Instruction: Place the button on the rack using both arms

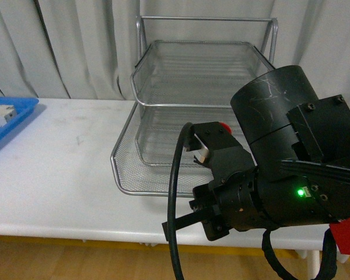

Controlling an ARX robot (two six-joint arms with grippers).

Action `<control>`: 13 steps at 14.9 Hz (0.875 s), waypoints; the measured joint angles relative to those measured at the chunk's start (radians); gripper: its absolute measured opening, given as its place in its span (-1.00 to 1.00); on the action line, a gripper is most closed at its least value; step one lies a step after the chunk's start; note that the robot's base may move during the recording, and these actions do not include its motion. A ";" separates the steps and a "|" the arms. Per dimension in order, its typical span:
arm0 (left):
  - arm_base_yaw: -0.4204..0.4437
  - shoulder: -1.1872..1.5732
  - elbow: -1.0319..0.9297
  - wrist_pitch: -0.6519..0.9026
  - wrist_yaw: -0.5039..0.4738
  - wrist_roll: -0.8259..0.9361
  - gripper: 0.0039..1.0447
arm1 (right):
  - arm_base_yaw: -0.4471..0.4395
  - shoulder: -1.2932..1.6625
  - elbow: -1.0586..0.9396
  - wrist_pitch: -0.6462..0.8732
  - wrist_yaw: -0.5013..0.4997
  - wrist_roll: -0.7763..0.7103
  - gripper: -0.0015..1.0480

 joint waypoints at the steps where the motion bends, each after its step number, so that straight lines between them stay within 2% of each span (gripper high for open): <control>1: 0.000 0.000 0.000 0.000 0.000 0.000 0.88 | -0.004 0.021 0.027 -0.021 -0.010 -0.014 -0.97; 3: 0.000 0.000 0.000 0.000 0.000 0.000 0.88 | -0.016 0.059 0.074 -0.032 -0.003 -0.053 -0.97; 6: 0.000 0.000 0.000 0.000 0.000 0.000 0.88 | -0.093 0.074 0.167 -0.018 0.051 -0.094 -0.97; 13: 0.000 0.000 0.000 0.000 0.000 0.000 0.88 | -0.146 0.150 0.276 -0.011 0.064 -0.147 -0.97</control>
